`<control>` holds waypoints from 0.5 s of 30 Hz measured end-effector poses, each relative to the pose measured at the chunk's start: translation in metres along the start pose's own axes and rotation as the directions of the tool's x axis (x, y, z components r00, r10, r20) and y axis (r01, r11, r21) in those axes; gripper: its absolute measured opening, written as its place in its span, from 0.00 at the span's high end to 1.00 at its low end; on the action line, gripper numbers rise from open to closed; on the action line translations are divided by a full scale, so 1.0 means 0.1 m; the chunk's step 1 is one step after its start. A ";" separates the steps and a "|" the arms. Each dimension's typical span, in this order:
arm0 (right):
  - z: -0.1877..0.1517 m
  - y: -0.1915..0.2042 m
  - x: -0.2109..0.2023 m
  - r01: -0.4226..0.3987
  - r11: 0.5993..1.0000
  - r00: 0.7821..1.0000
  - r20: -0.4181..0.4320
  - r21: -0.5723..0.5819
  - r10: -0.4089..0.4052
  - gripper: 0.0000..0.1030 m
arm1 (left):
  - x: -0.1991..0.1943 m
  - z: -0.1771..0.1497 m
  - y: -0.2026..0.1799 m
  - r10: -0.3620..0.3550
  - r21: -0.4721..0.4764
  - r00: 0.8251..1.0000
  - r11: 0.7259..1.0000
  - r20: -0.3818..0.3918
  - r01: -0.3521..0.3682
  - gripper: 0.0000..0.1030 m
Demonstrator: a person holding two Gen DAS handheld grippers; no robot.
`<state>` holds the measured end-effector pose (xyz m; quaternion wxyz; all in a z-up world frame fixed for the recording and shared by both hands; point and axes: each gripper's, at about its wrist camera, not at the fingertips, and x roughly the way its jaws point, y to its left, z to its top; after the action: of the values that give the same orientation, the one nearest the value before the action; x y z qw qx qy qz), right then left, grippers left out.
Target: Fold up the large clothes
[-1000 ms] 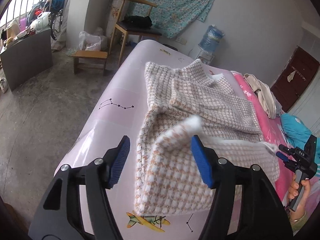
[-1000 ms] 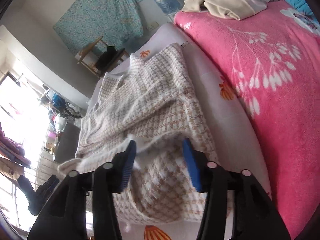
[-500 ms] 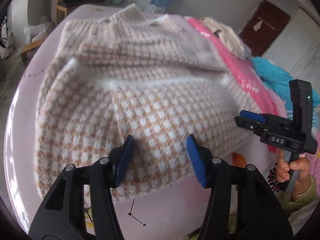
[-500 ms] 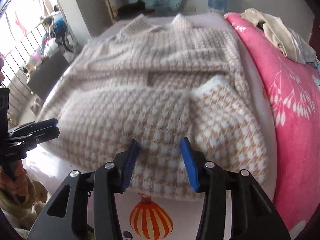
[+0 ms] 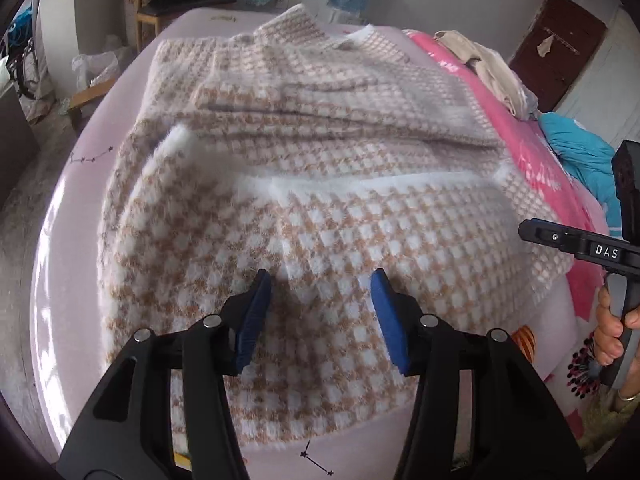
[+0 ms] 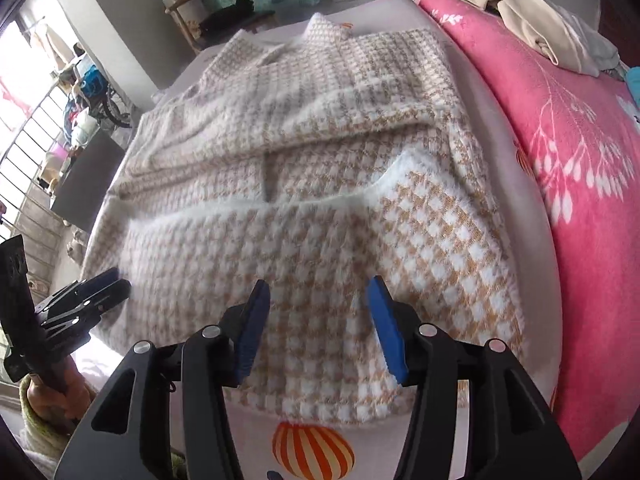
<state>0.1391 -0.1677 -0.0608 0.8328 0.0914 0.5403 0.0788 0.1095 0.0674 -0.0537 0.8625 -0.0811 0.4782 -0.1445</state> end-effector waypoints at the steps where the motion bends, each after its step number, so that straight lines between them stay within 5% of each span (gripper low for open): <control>1: -0.01 -0.02 0.08 -0.017 1.000 0.999 -0.026 0.010 0.018 0.53 | 0.00 0.01 0.00 -0.001 -0.001 1.000 1.000 0.012 0.001 0.53; 3: -0.04 0.04 0.07 0.005 1.000 1.000 -0.018 -0.027 -0.006 0.67 | 0.01 0.00 -0.03 0.023 0.013 1.000 1.000 0.017 -0.023 0.67; 4: -0.06 0.06 0.06 -0.008 0.999 1.000 -0.021 -0.034 0.008 0.85 | 0.01 0.00 -0.04 0.026 0.024 1.000 0.999 0.016 -0.027 0.84; 5: -0.07 0.07 0.04 -0.003 0.999 1.000 -0.015 -0.032 0.003 0.92 | 0.02 0.00 -0.04 0.037 0.034 0.999 0.999 0.014 -0.038 0.96; 11: -0.13 0.21 -0.36 0.035 0.996 0.998 0.045 -0.079 -0.031 0.94 | -0.32 -0.02 -0.08 0.036 0.064 0.997 0.997 0.062 -0.040 0.97; 15: -0.19 0.13 -0.35 0.014 0.998 1.000 0.019 -0.054 -0.013 0.94 | -0.27 -0.10 -0.07 0.041 0.062 0.999 0.997 -0.001 -0.041 0.97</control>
<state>0.1072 -0.1613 -0.0346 0.8404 0.0660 0.5308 0.0870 0.0864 0.0700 -0.0356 0.8667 -0.0444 0.4762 -0.1417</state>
